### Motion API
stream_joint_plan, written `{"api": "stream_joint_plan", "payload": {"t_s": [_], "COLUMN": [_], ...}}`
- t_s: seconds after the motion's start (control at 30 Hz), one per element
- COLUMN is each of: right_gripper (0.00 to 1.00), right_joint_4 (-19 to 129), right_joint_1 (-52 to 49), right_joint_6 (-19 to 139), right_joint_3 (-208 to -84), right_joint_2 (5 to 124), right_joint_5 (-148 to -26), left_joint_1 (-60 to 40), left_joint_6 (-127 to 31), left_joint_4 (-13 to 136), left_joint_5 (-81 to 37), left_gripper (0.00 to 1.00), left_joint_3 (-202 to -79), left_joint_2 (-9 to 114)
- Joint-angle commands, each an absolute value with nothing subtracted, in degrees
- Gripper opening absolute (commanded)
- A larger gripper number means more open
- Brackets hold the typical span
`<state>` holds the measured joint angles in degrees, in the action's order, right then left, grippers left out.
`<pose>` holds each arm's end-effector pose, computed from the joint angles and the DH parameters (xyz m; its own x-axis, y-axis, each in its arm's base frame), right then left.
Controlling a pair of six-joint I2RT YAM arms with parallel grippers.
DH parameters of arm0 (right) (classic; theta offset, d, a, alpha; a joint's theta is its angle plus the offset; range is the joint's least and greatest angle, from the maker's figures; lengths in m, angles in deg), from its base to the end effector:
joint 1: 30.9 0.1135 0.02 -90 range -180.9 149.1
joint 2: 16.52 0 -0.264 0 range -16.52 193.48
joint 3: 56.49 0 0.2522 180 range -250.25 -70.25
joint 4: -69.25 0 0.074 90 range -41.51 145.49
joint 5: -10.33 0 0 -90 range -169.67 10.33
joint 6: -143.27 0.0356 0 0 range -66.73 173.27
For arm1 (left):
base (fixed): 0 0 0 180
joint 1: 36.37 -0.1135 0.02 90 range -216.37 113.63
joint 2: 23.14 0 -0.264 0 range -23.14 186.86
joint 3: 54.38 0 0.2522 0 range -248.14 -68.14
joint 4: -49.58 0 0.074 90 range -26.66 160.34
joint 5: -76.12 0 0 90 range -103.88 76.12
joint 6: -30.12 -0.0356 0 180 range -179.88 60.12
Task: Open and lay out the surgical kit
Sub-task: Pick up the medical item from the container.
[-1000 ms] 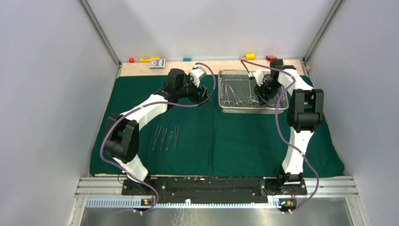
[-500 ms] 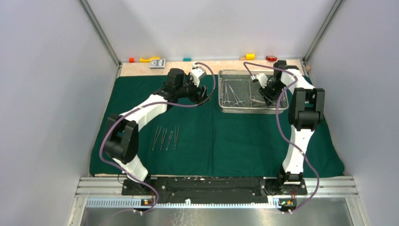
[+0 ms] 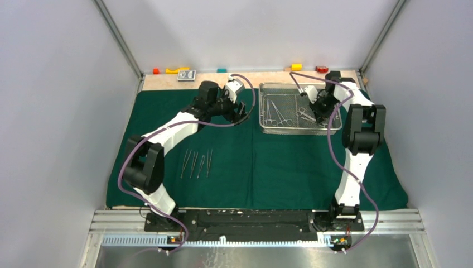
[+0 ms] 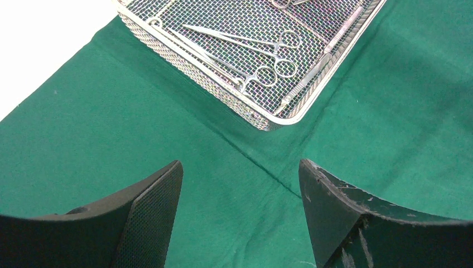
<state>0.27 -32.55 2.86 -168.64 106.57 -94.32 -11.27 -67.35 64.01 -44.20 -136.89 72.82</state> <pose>0.4308 -0.0034 0.1801 -0.6146 -0.7282 -0.3034 -0.7689 0.6390 0.0238 0.3413 -0.1797 0.2684 -0.3197 0.2737 -0.9071 0.8188 0.5616 -0.1191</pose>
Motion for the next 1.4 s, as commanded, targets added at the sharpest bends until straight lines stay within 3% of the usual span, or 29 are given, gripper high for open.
{"api": "stream_joint_plan", "payload": {"t_s": [0.0, 0.4, 1.07, 1.37], "right_gripper": [0.00, 0.00, 0.00, 0.00], "right_joint_4": [-0.7, -5.1, -0.9, 4.1], "right_joint_1": [-32.6, -32.7, -31.3, -21.0], "right_joint_6": [3.0, 3.3, 6.3, 5.5], "right_joint_3": [-170.4, -175.8, -172.4, -162.9], "right_joint_2": [105.5, 103.5, 94.6, 84.2], "right_joint_5": [-98.0, -102.9, -109.8, -109.6], "left_joint_1": [-11.4, -11.4, -11.3, -11.5], "left_joint_6": [-67.9, -67.9, -61.2, -55.0], "left_joint_4": [62.9, 63.1, 63.1, 64.7], "left_joint_5": [-44.4, -44.7, -49.5, -56.0], "left_gripper": [0.81, 0.81, 0.81, 0.84], "left_joint_3": [-137.3, -138.8, -146.2, -146.7], "left_joint_2": [71.3, 72.2, 78.0, 76.5]}}
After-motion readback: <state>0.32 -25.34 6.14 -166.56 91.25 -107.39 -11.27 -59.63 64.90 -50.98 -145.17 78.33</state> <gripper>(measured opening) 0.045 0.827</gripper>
